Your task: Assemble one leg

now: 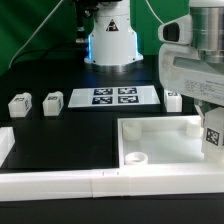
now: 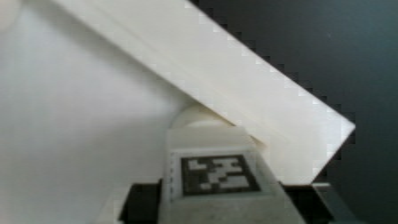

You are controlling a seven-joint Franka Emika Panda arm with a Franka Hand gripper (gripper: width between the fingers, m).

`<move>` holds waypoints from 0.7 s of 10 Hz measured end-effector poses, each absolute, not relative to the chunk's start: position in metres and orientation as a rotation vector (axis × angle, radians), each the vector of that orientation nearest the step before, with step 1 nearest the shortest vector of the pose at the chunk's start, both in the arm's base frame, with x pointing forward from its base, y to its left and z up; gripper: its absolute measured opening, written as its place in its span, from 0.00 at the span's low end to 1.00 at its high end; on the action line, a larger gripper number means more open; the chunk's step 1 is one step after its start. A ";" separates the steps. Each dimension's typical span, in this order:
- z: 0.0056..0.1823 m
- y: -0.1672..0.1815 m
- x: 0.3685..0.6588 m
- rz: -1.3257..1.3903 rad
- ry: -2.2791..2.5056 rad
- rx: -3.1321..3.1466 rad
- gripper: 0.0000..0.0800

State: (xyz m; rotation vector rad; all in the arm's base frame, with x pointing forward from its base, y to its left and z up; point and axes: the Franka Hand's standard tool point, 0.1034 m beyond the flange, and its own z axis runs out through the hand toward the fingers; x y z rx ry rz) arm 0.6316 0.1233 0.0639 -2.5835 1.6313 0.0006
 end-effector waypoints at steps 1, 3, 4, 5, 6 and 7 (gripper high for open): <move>0.063 0.123 0.632 0.022 1.796 -2.447 0.37; 0.062 0.122 0.631 0.060 2.055 -2.141 0.37; 0.062 0.123 0.631 0.067 2.103 -2.064 0.37; 0.062 0.123 0.630 0.063 2.049 -2.120 0.37; 0.062 0.123 0.630 0.059 2.014 -2.151 0.37; 0.060 0.123 0.629 0.052 1.962 -2.204 0.60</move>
Offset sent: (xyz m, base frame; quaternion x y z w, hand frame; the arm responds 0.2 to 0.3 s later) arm -0.0052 0.0054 -0.0028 0.0826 -0.0686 0.3510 0.9302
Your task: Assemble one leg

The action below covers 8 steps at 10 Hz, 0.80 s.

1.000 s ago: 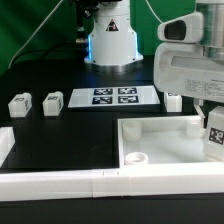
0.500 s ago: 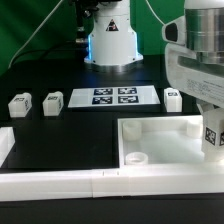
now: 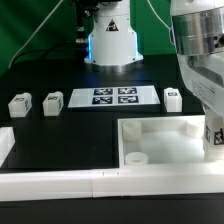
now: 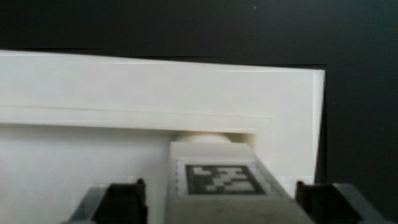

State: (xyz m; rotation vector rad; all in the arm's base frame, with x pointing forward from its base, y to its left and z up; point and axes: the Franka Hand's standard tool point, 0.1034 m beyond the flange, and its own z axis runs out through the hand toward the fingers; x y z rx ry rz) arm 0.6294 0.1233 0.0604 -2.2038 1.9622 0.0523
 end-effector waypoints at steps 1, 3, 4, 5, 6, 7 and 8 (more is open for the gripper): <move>0.058 0.124 0.625 0.045 1.768 -2.380 0.60; 0.058 0.127 0.623 -0.001 1.341 -2.693 0.80; 0.058 0.132 0.622 -0.024 1.175 -2.787 0.80; 0.057 0.131 0.622 -0.032 1.024 -2.846 0.81; 0.057 0.129 0.622 -0.042 0.877 -2.897 0.81; 0.057 0.129 0.622 -0.050 0.739 -2.936 0.81; 0.061 0.130 0.626 -0.080 0.534 -3.002 0.81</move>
Offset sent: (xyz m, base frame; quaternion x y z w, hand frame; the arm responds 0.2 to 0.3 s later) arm -0.0059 0.0121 0.0073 -0.0729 0.0989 -0.4526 0.8832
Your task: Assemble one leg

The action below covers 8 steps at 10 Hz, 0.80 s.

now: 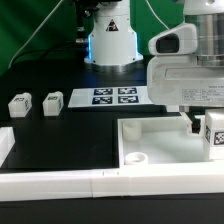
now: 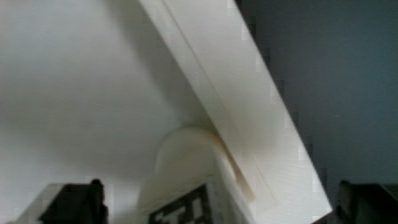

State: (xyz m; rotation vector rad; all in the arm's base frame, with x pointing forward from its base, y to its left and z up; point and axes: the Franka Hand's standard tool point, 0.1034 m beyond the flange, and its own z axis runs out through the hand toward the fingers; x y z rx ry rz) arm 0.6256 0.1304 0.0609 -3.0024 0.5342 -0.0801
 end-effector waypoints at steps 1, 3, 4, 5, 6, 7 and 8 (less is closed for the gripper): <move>0.064 0.132 0.630 -0.115 0.315 -3.061 0.81; 0.066 0.133 0.633 -0.149 0.111 -3.088 0.81; 0.065 0.134 0.633 -0.147 0.149 -3.084 0.78; 0.065 0.133 0.632 -0.147 0.149 -3.084 0.61; 0.065 0.128 0.634 -0.144 0.338 -3.068 0.61; 0.064 0.123 0.632 -0.131 0.517 -3.046 0.39; 0.064 0.123 0.633 -0.130 0.637 -3.021 0.37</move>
Offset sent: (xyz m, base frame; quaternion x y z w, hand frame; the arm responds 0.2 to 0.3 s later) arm 0.0000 0.0000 0.0000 0.0000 0.0000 0.0899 0.9960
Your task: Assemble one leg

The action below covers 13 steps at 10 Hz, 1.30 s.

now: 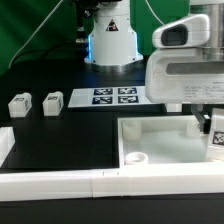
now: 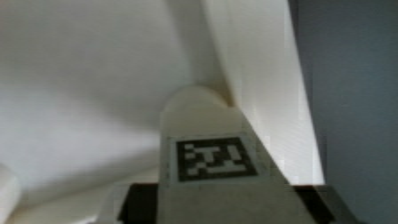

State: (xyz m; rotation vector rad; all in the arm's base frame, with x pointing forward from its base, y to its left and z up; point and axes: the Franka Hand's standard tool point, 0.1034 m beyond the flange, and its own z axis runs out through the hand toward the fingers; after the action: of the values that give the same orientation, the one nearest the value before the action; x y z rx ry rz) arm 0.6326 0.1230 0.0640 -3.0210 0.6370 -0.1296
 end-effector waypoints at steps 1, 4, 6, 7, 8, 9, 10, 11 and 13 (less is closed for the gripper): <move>0.064 0.122 0.633 -0.124 0.781 -2.980 0.37; 0.063 0.119 0.634 -0.093 1.246 -2.788 0.37; 0.062 0.119 0.633 -0.041 1.636 -2.537 0.37; 0.062 0.119 0.632 -0.013 1.810 -2.371 0.37; 0.061 0.119 0.631 0.006 1.950 -2.203 0.37; 0.061 0.119 0.631 0.027 2.071 -2.049 0.37; 0.061 0.121 0.630 0.037 2.108 -2.007 0.37; 0.061 0.121 0.630 0.033 2.083 -2.033 0.37; 0.059 0.124 0.627 0.009 1.914 -2.218 0.60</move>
Offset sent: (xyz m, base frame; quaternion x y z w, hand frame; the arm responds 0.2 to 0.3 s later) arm 0.0123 -0.0042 0.0031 0.0065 0.0013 0.3263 0.9453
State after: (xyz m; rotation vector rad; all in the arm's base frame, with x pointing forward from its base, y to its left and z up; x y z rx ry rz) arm 0.6271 0.1244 0.0591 -2.2180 1.9142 0.0090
